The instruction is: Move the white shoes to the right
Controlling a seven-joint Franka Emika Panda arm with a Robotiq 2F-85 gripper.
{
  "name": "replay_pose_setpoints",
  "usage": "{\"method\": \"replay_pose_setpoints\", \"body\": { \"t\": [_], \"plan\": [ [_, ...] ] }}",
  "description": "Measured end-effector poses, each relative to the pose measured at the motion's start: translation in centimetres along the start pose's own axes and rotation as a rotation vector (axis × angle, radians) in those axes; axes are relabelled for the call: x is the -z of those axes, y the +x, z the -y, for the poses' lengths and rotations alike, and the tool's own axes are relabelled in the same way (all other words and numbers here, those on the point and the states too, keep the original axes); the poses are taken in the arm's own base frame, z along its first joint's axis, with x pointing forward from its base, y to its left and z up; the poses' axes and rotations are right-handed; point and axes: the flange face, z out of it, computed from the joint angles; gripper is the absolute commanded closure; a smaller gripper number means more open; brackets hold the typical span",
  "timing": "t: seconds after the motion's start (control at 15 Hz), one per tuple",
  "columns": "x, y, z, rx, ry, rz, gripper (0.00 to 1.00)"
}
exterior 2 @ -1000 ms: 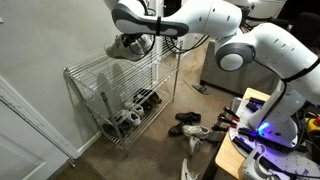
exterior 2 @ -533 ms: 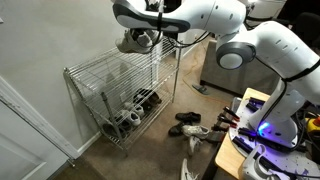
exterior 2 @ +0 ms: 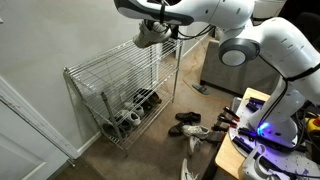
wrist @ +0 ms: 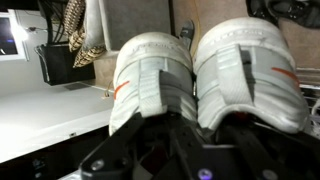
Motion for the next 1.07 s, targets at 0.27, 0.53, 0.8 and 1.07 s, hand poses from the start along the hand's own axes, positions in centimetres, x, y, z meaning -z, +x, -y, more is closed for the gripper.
{"method": "replay_pose_setpoints", "body": {
  "t": [0.27, 0.53, 0.8, 1.07],
  "plan": [
    [0.6, -2.5, -1.2, 0.075, -0.083, 0.119, 0.92],
    [-0.7, -3.0, 1.3, 0.202, -0.119, 0.212, 0.92],
    [-4.0, -1.8, 4.5, 0.347, -0.135, 0.289, 0.92],
    [-8.4, -0.2, 5.8, 0.397, -0.146, 0.364, 0.92]
  ]
}}
